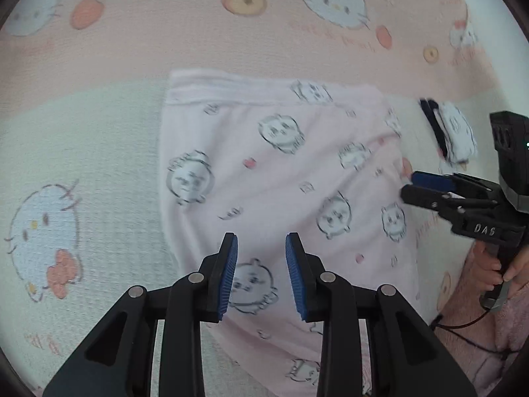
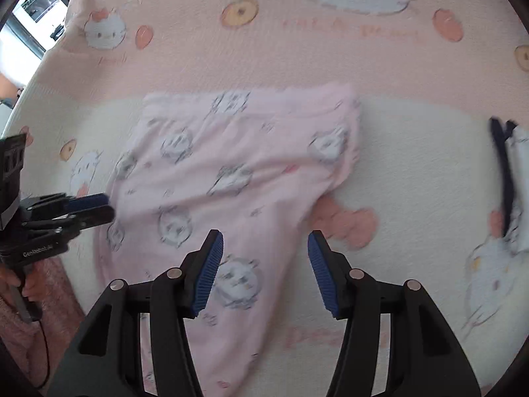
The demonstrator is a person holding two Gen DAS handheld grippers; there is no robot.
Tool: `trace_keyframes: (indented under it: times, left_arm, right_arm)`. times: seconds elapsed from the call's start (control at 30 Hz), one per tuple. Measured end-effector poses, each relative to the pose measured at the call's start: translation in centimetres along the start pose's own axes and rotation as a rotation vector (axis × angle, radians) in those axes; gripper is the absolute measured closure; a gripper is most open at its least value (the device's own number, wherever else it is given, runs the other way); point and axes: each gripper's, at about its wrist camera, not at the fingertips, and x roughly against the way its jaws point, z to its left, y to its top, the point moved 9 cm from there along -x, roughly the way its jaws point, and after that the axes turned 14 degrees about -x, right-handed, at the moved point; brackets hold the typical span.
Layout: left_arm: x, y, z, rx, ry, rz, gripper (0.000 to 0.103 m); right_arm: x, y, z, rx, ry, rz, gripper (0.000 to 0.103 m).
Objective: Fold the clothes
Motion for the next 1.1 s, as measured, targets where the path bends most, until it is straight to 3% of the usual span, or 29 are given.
trace_keyframes:
  times: [0.07, 0.17, 0.27, 0.43, 0.5, 0.63, 0.67, 0.7, 0.77, 0.8, 0.9, 1.0, 1.1]
  left_arm:
    - [-0.5, -0.5, -1.3, -0.003, -0.036, 0.051, 0.071]
    - [-0.4, -1.4, -3.8, -0.091, -0.042, 0.091, 0.068]
    - [-1.3, -4.6, -5.1, -0.141, -0.010, 0.199, 0.067]
    - [0.6, -9.5, -3.3, -0.124, 0.094, 0.262, 0.065]
    - [1.5, -10.8, -2.2, -0.079, 0.148, 0.263, 0.063]
    - [2.7, -9.8, -5.2, -0.014, 0.002, 0.080, 0.063]
    - [2.2, -9.8, -6.0, -0.021, -0.008, 0.072, 0.063]
    - [1.6, -10.4, -6.4, -0.049, 0.033, 0.102, 0.063]
    - [0.5, -12.0, -6.6, -0.120, 0.156, 0.177, 0.061]
    - [0.5, -12.7, -6.5, -0.121, 0.169, 0.196, 0.060]
    - [1.2, -14.6, -5.8, -0.052, 0.120, 0.202, 0.050]
    - [2.5, -15.0, -4.8, 0.067, 0.051, 0.143, 0.050]
    - [3.9, -14.3, -4.0, 0.173, -0.018, 0.025, 0.050]
  right_arm:
    - [-0.3, -1.7, -0.8, -0.041, -0.057, -0.005, 0.052]
    - [0.1, -4.4, -1.3, -0.042, -0.113, 0.020, 0.051]
    - [0.9, -7.1, -1.7, -0.025, -0.159, 0.053, 0.051]
    - [2.8, -12.8, -3.7, -0.017, -0.239, 0.069, 0.050]
    - [3.6, -14.3, -4.0, -0.021, -0.241, 0.062, 0.050]
    - [5.0, -14.2, -0.8, -0.040, -0.077, -0.015, 0.050]
    - [4.8, -14.1, 0.0, -0.033, -0.061, -0.032, 0.049]
    - [4.4, -14.1, 0.6, -0.019, -0.062, -0.037, 0.048]
    - [2.6, -15.1, 0.1, 0.037, -0.161, 0.022, 0.047]
    - [2.8, -15.4, -0.2, 0.053, -0.169, 0.021, 0.047]
    - [3.8, -17.1, -1.6, 0.058, -0.166, 0.058, 0.040]
    - [4.9, -18.1, -2.0, 0.050, -0.115, 0.068, 0.040]
    - [6.5, -17.8, -1.6, 0.041, -0.047, 0.023, 0.040]
